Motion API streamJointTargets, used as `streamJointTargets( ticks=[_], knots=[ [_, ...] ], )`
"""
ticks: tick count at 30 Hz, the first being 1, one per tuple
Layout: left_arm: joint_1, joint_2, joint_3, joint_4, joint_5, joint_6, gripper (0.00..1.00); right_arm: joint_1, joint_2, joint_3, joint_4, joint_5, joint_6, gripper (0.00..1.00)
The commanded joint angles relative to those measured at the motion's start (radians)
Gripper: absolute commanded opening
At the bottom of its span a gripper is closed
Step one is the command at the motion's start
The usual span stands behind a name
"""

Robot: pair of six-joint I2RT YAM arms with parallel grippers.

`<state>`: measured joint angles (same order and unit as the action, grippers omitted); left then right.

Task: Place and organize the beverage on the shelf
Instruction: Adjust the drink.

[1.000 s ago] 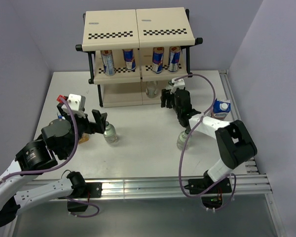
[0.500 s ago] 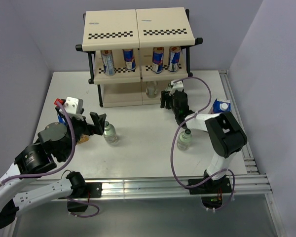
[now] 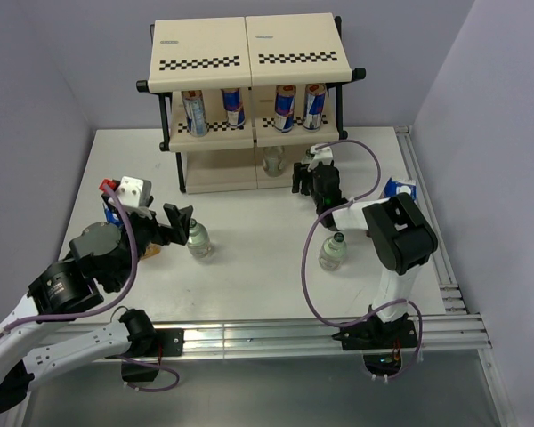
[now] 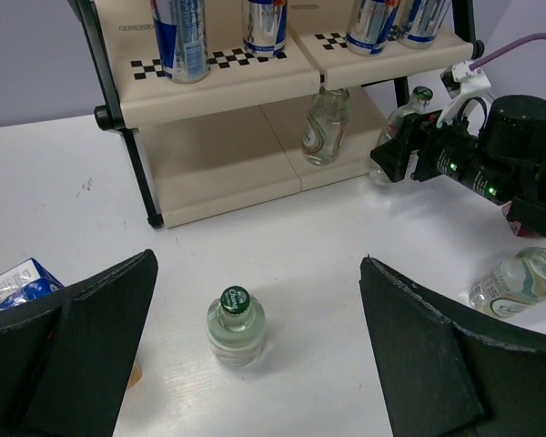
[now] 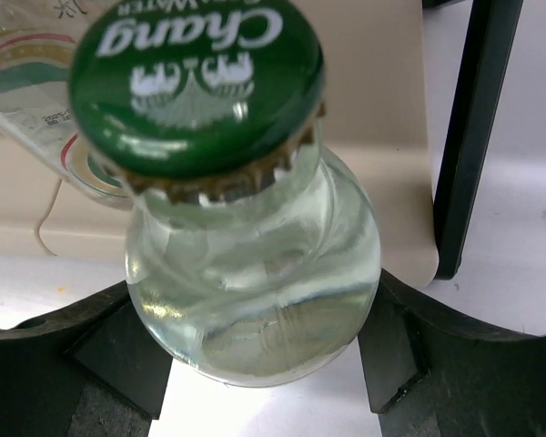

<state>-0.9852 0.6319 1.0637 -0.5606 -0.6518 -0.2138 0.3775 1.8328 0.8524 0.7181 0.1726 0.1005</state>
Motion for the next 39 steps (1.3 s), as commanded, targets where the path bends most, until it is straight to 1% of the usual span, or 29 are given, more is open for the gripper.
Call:
streamJointTargets(
  ticks=[1,10,18,23,27,30,33,34,35,37,39],
  knots=[
    [-0.001,-0.011,-0.017,0.05,0.008,0.024,0.99,-0.009,-0.032,0.092,0.23,0.022,-0.018,0.0],
    [0.0,-0.015,-0.054,0.065,-0.017,0.022,1.0,-0.023,0.0,0.134,0.227,0.016,-0.01,0.0],
    [0.002,-0.006,-0.061,0.062,-0.009,0.017,1.0,-0.035,0.055,0.209,0.182,0.001,-0.012,0.0],
    [0.003,-0.018,-0.061,0.073,0.001,0.019,0.99,-0.037,0.078,0.226,0.185,0.005,-0.005,0.0],
    [0.005,-0.023,-0.062,0.074,0.003,0.025,1.0,-0.037,0.089,0.264,0.135,0.024,0.007,0.0],
    [0.006,-0.024,-0.061,0.074,0.004,0.027,1.0,-0.038,0.091,0.266,0.132,0.024,0.004,0.0],
    [0.006,-0.027,-0.059,0.073,0.006,0.027,0.99,-0.038,0.082,0.257,0.132,0.002,-0.007,0.06],
    [0.006,-0.028,-0.057,0.073,0.006,0.028,0.99,-0.038,0.082,0.258,0.124,-0.002,-0.01,0.13],
    [0.006,-0.028,-0.056,0.07,0.006,0.027,1.0,-0.038,0.083,0.267,0.113,-0.007,-0.016,0.15],
    [0.006,-0.031,-0.05,0.065,0.004,0.027,0.99,-0.038,0.086,0.283,0.065,-0.002,-0.022,0.14],
    [0.006,-0.035,-0.042,0.062,0.001,0.03,0.99,-0.038,0.088,0.289,0.052,-0.008,-0.031,0.09]
  ],
)
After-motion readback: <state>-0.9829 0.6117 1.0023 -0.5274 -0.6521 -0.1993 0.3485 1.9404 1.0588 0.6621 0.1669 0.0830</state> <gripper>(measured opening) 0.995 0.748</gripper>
